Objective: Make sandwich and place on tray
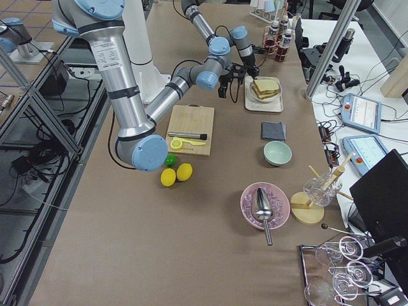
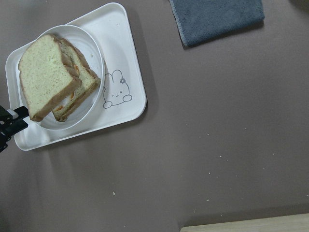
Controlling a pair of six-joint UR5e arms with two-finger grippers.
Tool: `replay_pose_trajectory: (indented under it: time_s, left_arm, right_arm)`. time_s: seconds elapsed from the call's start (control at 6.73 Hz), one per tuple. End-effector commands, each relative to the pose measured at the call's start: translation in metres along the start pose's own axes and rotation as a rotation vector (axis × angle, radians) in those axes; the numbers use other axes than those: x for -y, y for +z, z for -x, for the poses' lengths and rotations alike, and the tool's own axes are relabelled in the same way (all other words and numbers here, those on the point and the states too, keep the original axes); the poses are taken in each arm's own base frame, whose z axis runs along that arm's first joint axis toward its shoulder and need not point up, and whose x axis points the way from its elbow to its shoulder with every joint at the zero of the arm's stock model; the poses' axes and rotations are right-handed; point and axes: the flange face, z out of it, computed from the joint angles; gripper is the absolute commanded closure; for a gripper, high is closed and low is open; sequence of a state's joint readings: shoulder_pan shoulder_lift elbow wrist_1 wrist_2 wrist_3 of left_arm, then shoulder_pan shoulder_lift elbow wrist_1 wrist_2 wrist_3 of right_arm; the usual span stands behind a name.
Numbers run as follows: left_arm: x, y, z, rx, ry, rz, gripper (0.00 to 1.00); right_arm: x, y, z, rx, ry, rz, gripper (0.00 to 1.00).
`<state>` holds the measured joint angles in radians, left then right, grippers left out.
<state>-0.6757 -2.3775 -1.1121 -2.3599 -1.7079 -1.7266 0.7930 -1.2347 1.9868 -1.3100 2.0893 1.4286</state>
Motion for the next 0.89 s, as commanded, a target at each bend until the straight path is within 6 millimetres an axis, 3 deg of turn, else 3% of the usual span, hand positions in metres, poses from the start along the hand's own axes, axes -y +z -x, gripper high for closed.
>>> replay_pose_trajectory:
  time_s: [0.0,0.15,0.3,0.45,0.59,0.74]
  left_arm:
    - [-0.001,-0.017,0.001,-0.028,0.012,0.005,0.02]
    - [0.006,-0.022,-0.001,-0.027,0.007,0.026,0.02]
    - [0.021,-0.044,0.006,-0.039,-0.003,0.066,0.02]
    - [0.035,-0.081,0.022,-0.009,-0.020,0.109,0.02]
    - [0.048,-0.117,0.042,0.004,-0.027,0.115,0.02]
    - [0.046,-0.136,0.060,0.002,0.018,0.114,0.02]
  right_arm:
    - [0.004,-0.004,-0.002,0.000,0.004,-0.005,0.00]
    - [0.004,-0.009,0.000,0.009,0.003,-0.007,0.00]
    - [0.011,-0.015,-0.004,0.010,0.013,0.006,0.00]
    - [0.020,-0.017,-0.013,-0.005,0.026,0.005,0.00]
    - [0.042,-0.023,-0.028,-0.041,0.004,-0.021,0.00]
    - [0.054,-0.021,-0.042,-0.138,-0.092,-0.004,0.00]
